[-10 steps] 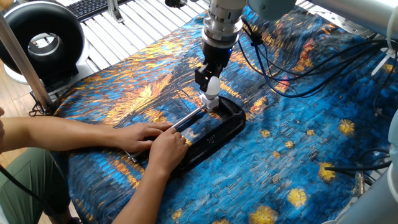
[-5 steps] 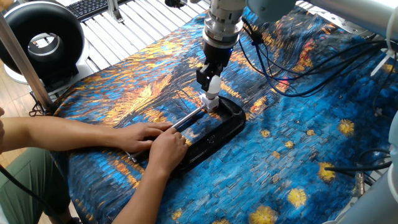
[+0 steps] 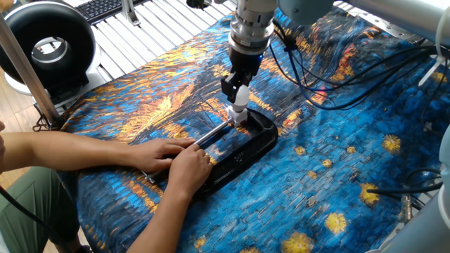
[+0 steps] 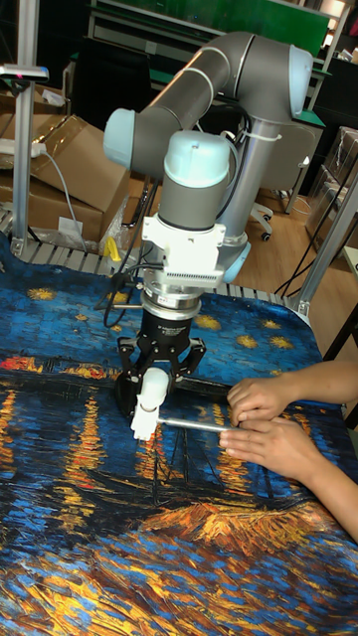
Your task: Take out the light bulb by rotating it
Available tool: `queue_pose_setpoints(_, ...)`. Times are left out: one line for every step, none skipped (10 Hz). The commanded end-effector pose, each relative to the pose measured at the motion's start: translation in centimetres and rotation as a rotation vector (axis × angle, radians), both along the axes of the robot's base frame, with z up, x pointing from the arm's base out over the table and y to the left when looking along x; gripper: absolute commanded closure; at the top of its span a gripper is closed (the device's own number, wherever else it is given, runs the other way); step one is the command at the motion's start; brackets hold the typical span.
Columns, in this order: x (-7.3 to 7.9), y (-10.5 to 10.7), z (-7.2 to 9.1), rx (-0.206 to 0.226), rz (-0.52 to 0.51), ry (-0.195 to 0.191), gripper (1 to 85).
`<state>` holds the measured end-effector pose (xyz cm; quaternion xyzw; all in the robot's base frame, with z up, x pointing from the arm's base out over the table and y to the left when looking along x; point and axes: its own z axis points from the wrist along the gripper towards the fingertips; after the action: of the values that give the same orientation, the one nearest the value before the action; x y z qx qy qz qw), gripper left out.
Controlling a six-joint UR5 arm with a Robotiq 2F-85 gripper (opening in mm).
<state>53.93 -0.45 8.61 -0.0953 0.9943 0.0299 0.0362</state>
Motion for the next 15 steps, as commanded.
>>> queue_pose_setpoints(0.5, 0.0, 0.2, -0.004, 0.054, -0.021, 74.0)
queue_pose_setpoints(0.6, -0.3, 0.2, -0.02, 0.113, -0.03, 75.7)
queue_pose_setpoints(0.7, -0.4, 0.2, -0.03, 0.177, -0.036, 76.3)
queue_pose_setpoints(0.9, -0.5, 0.2, -0.048, 0.255, -0.047, 77.0)
queue_pose_setpoints(1.2, -0.7, 0.3, -0.067, 0.335, -0.064, 80.7)
queue_pose_setpoints(1.2, -0.7, 0.4, -0.078, 0.434, -0.071, 81.3)
queue_pose_setpoints(0.9, -0.8, 0.3, -0.085, 0.542, -0.064, 81.7)
queue_pose_setpoints(0.8, -0.6, 0.2, -0.083, 0.654, -0.072, 82.0)
queue_pose_setpoints(0.7, -0.7, 0.0, -0.09, 0.745, -0.073, 82.0)
queue_pose_setpoints(0.9, -0.6, 0.0, -0.094, 0.82, -0.087, 83.3)
queue_pose_setpoints(1.1, -0.6, 0.0, -0.102, 0.887, -0.094, 84.0)
queue_pose_setpoints(1.3, -0.5, 0.0, -0.11, 0.956, -0.105, 84.7)
queue_pose_setpoints(1.6, -0.7, 0.1, -0.128, 1.012, -0.117, 84.7)
queue_pose_setpoints(1.9, -0.7, 0.1, -0.141, 1.058, -0.129, 84.7)
queue_pose_setpoints(2.2, -0.7, 0.2, -0.149, 1.083, -0.139, 84.7)
